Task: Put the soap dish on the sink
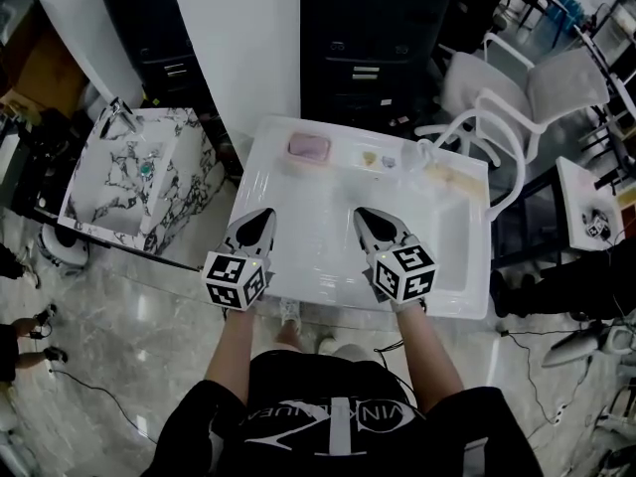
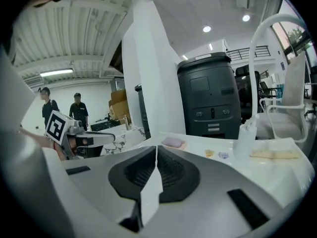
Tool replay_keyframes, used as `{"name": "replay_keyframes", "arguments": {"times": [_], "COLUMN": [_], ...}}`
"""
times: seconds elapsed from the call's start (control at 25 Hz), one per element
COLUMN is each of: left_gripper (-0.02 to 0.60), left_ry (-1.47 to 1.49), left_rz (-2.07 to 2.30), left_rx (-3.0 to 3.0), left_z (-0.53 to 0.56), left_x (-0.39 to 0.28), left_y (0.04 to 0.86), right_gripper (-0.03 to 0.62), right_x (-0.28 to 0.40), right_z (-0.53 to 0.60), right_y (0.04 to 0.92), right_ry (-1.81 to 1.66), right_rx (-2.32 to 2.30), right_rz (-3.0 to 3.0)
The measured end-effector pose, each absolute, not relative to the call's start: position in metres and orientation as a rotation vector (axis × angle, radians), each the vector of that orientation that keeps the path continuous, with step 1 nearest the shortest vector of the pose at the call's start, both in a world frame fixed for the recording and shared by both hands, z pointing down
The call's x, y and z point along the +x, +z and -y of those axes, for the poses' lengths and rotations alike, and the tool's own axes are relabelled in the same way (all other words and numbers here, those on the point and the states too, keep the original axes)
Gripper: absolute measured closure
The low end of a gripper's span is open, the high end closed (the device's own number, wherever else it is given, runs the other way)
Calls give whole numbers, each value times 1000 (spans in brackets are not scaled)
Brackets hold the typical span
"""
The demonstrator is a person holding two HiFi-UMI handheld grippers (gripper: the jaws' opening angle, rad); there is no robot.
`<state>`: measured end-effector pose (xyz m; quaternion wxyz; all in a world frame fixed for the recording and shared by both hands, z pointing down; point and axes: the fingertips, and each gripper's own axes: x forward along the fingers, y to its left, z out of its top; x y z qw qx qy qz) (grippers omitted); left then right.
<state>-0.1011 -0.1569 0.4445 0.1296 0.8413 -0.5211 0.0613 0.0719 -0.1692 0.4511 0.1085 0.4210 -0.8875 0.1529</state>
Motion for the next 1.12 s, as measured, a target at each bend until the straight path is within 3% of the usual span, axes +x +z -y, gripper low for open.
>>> {"name": "replay_keyframes", "arguments": {"times": [1.12], "left_gripper": [568], "left_ry": [86], "left_rz": [1670], "left_rx": [2425], "left_z": [103], "left_x": [-104], "left_y": [417], "right_gripper": [565], "right_x": [102], "right_z": [122], "right_y": [428], "right_ry": [247], "right_rx": [1371], "right_rz": [2602]}}
